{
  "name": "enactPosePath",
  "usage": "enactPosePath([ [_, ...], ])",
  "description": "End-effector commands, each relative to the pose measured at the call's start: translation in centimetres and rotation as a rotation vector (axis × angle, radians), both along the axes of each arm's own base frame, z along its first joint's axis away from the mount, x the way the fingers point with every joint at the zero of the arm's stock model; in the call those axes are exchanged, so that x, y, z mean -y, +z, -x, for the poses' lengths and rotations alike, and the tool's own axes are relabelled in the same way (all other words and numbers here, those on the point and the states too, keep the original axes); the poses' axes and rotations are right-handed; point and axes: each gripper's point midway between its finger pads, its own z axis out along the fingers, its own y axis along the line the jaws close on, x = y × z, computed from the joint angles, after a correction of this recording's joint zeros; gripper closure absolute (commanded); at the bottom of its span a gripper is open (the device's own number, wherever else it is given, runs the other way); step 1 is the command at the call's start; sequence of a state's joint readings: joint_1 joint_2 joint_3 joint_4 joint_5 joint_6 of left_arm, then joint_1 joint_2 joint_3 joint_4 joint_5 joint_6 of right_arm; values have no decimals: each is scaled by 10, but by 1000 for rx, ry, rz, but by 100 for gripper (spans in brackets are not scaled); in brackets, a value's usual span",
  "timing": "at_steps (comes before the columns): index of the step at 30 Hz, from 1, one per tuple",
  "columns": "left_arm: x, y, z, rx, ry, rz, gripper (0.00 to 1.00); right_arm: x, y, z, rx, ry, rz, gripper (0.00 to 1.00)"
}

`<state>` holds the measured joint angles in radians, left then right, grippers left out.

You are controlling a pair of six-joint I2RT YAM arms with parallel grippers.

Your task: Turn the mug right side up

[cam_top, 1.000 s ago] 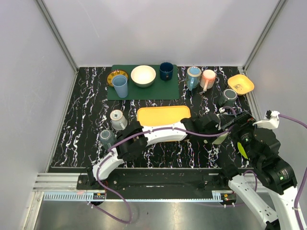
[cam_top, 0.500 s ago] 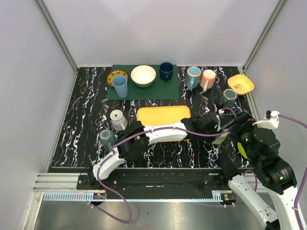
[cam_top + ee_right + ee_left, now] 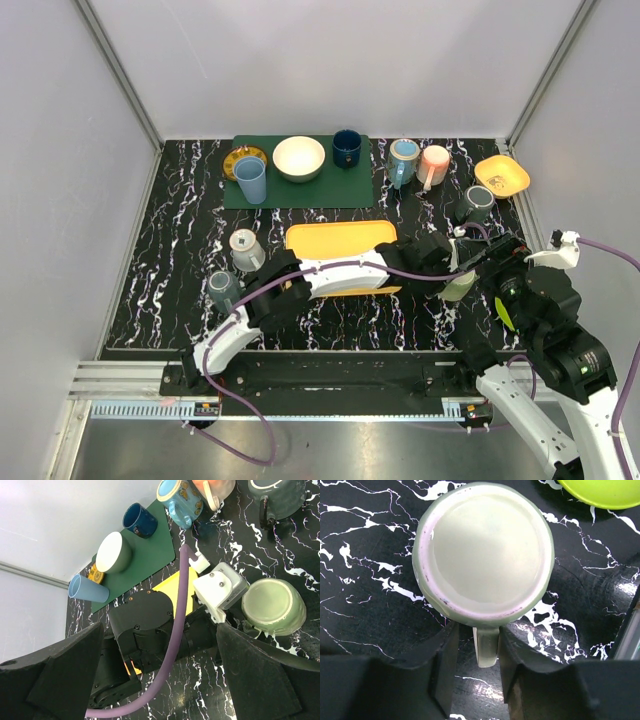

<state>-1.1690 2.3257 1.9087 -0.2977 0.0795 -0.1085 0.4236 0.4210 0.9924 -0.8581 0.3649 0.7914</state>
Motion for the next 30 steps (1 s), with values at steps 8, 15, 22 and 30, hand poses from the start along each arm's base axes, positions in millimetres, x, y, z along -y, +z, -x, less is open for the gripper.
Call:
enactPosePath([
  [8,13,16,-4,11,-41,61,100,1,4,-3,23,-7,4,0],
  [15,3,36,1,17,-30,111,100,5,13,2,52,7,54,0],
  [22,-31,100,-4,3,86,282,100,16,61,12,178,8,109,0],
  [30,-74,181,-18,24,255,477,100,27,108,32,315,2,119,3],
])
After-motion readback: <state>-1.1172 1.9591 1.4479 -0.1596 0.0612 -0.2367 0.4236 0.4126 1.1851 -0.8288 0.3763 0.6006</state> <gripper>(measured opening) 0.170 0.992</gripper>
